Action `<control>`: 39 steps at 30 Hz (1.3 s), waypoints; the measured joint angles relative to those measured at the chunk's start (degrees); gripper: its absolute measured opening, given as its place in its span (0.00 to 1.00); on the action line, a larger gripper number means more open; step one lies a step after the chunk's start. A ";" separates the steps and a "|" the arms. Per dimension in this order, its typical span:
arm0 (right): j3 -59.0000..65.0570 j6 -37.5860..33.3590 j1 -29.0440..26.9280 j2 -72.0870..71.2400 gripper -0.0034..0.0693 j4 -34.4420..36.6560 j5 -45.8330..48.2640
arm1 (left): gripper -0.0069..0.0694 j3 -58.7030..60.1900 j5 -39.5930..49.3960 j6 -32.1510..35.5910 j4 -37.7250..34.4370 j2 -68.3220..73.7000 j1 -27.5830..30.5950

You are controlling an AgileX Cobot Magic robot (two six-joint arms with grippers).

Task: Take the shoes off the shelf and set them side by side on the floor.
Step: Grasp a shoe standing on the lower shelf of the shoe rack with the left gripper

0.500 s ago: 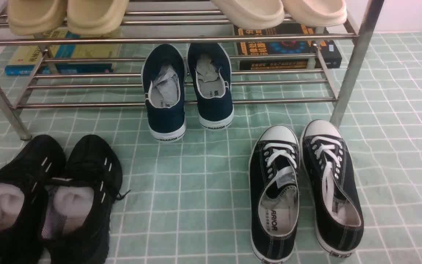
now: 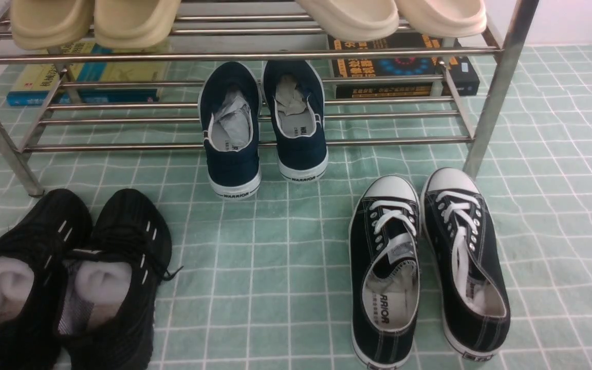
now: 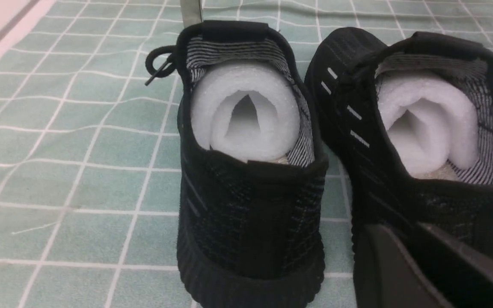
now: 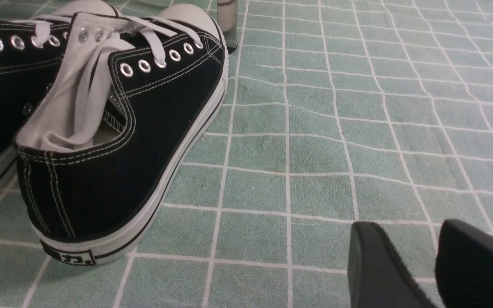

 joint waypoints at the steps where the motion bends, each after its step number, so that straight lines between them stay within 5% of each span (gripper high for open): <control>1: 0.00 0.00 0.00 0.00 0.38 0.00 0.00 | 0.26 0.00 0.00 0.00 0.11 0.00 0.00; 4: 0.00 0.00 0.00 0.00 0.38 0.00 0.00 | 0.26 0.04 -0.22 -1.82 -1.90 0.00 0.00; 11: 0.00 0.00 0.00 0.00 0.38 0.00 0.00 | 0.27 0.60 -7.94 -28.23 -36.92 0.00 0.00; 15: 0.00 0.00 0.00 0.00 0.38 0.00 0.00 | 0.28 0.60 -13.59 -34.70 -49.52 0.00 0.00; 23: 0.00 0.00 0.00 0.00 0.38 0.00 0.00 | 0.28 0.60 -24.46 -30.78 -53.46 0.00 0.00; 30: 0.00 0.00 0.00 0.00 0.38 0.00 0.00 | 0.25 0.41 -24.70 -24.26 -53.45 0.00 0.00; 34: 0.00 0.00 0.00 0.00 0.38 0.00 0.00 | 0.12 -7.50 -19.69 -19.45 -53.48 2.98 0.00; 39: 0.00 0.00 0.00 0.00 0.38 0.00 0.00 | 0.09 -21.67 -6.58 -10.59 -48.65 14.01 0.00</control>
